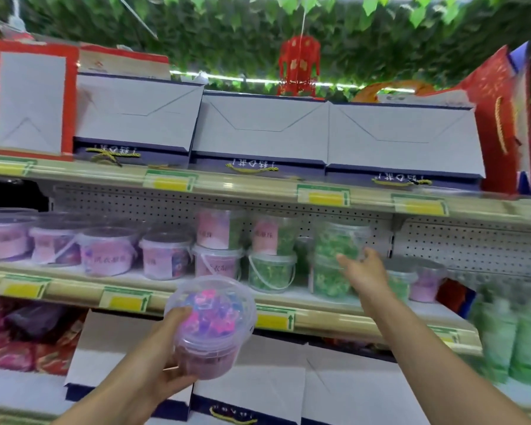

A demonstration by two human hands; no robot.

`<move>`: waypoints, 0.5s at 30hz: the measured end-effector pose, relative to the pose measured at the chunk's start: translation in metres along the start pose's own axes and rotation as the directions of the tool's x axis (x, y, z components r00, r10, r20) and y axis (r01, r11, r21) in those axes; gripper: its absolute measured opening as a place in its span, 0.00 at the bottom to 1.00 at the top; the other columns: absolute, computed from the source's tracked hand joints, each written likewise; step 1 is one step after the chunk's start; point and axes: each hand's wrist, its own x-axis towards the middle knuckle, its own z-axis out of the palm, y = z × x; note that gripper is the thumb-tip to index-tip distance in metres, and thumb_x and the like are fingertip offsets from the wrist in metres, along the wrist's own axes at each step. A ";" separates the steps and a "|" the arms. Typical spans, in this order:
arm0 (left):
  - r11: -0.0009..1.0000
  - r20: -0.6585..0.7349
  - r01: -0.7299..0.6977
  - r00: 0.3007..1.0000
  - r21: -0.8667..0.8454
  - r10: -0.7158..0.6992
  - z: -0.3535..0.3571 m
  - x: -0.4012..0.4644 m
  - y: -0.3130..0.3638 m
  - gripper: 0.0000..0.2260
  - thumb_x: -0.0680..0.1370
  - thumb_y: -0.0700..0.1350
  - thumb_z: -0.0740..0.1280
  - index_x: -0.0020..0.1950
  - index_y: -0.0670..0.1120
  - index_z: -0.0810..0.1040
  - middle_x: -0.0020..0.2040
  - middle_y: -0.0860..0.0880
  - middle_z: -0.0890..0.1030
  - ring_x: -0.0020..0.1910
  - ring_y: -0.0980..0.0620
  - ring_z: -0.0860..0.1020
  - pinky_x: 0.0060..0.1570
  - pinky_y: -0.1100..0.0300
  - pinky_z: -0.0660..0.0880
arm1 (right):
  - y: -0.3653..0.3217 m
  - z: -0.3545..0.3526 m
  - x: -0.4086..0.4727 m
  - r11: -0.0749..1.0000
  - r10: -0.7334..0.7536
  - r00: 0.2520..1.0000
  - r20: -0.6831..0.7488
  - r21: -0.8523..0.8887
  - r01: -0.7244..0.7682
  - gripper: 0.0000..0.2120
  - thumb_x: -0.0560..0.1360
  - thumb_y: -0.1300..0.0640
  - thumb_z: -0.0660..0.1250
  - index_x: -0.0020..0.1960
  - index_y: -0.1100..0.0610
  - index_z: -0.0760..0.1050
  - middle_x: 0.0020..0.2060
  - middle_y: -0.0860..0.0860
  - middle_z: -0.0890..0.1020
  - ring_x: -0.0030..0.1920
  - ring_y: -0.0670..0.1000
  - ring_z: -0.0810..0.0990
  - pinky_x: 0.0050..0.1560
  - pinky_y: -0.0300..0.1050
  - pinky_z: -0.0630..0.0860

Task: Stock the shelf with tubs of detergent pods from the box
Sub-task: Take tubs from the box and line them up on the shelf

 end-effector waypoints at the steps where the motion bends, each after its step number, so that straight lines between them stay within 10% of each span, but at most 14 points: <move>1: 1.000 -0.004 0.002 1.000 0.005 -0.002 0.002 0.002 0.000 0.16 0.76 0.53 0.66 0.60 0.46 0.73 0.48 0.38 0.81 0.45 0.39 0.79 0.53 0.46 0.76 | 0.006 0.001 0.002 0.978 -0.080 0.996 -0.045 -0.197 0.070 0.28 0.76 0.53 0.67 0.72 0.57 0.59 0.69 0.59 0.64 0.62 0.61 0.72 0.62 0.54 0.71; 7: 1.000 -0.037 -0.013 0.999 0.005 0.013 0.011 0.009 -0.005 0.16 0.76 0.51 0.66 0.59 0.43 0.74 0.35 0.43 0.77 0.33 0.43 0.75 0.42 0.51 0.76 | 0.028 0.004 0.025 0.490 -0.676 0.732 -0.086 -0.795 0.358 0.26 0.64 0.63 0.77 0.56 0.63 0.67 0.49 0.64 0.71 0.40 0.62 0.75 0.37 0.52 0.75; 11: 1.000 -0.051 -0.026 0.998 0.007 0.026 0.013 0.011 -0.002 0.16 0.77 0.52 0.65 0.61 0.44 0.74 0.44 0.39 0.81 0.40 0.41 0.79 0.44 0.50 0.77 | 0.035 0.006 0.036 0.335 -0.702 0.710 0.056 -0.854 0.398 0.27 0.56 0.79 0.69 0.54 0.68 0.75 0.48 0.68 0.75 0.41 0.67 0.78 0.37 0.58 0.78; 15: 0.998 -0.096 -0.063 0.993 0.019 0.065 0.012 0.008 0.002 0.16 0.78 0.52 0.65 0.61 0.45 0.73 0.44 0.41 0.79 0.40 0.43 0.78 0.39 0.52 0.76 | 0.039 0.010 0.021 0.312 -0.625 0.769 0.137 -0.859 0.407 0.26 0.58 0.74 0.69 0.57 0.67 0.76 0.61 0.70 0.71 0.59 0.70 0.72 0.57 0.65 0.71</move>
